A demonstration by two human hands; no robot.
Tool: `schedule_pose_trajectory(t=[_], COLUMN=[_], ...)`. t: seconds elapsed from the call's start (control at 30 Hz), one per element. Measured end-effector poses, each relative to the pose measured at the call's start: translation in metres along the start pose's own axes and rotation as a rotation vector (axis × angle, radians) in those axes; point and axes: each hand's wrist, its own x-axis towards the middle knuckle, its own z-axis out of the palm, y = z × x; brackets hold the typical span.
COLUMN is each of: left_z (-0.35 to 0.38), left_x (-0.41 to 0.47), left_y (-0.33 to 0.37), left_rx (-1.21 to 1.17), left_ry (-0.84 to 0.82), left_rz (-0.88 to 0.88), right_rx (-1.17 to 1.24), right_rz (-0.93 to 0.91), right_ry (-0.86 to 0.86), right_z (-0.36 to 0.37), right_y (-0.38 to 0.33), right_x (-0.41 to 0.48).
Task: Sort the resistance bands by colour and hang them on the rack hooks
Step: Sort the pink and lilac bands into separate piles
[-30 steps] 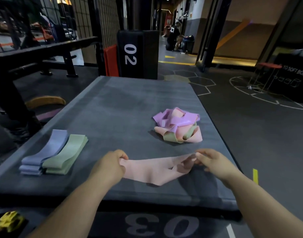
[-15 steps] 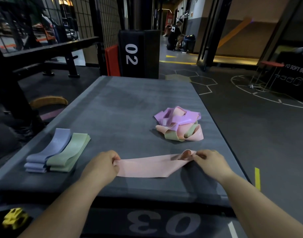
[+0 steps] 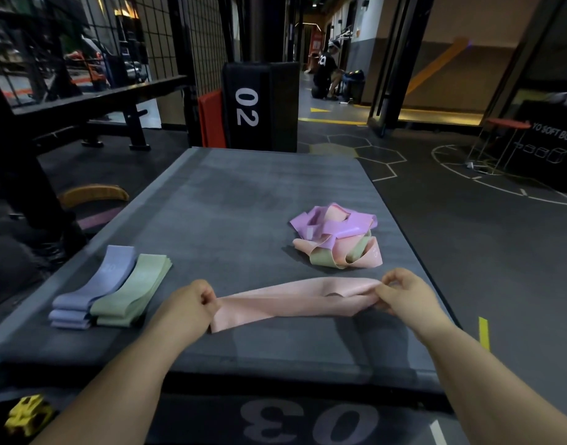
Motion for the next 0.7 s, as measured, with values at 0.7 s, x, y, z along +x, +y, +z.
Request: schedule_pose_trajectory(t=[0.7], left_z=[0.010], left_x=[0.005], left_y=[0.008], left_rx=[-0.215], left_ry=[-0.071], left_rz=[0.026], right_rx=[-0.102], right_rz=[0.102], right_ry=[-0.078], right_z=[-0.023], right_y=[-0.013], right_x=[-0.004])
